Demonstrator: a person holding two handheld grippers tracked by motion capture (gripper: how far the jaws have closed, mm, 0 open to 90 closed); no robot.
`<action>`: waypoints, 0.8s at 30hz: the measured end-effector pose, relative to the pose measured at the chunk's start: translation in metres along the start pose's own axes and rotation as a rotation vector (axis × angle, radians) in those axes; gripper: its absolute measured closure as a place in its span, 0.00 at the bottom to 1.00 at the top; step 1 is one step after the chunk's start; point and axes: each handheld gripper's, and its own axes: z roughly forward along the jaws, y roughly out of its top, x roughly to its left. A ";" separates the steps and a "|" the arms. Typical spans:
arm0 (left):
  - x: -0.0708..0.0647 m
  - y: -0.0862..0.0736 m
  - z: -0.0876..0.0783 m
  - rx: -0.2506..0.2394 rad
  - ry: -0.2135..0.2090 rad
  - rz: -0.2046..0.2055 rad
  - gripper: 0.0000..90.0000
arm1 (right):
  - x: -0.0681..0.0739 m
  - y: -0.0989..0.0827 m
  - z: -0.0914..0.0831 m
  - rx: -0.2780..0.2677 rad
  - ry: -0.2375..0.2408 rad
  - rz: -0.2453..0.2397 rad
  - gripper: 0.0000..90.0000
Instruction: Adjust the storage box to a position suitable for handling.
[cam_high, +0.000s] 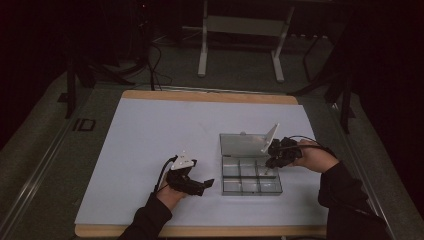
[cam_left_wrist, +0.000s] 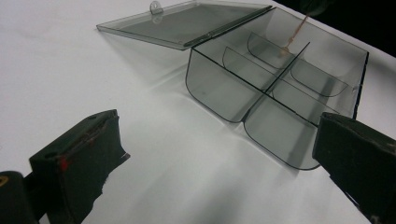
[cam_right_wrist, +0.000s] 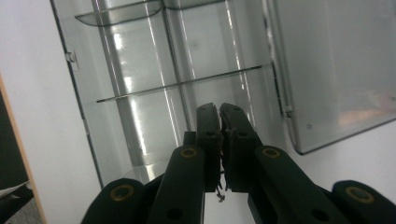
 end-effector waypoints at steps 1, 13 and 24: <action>0.000 0.000 0.000 0.000 -0.001 -0.002 0.02 | 0.000 0.000 0.003 0.005 0.002 0.001 0.96; 0.001 -0.002 0.000 -0.001 0.006 -0.008 0.02 | -0.004 -0.001 0.033 0.035 0.033 0.018 0.96; 0.000 -0.002 0.000 -0.003 0.011 -0.009 0.02 | -0.005 -0.004 0.036 0.019 0.026 0.048 0.87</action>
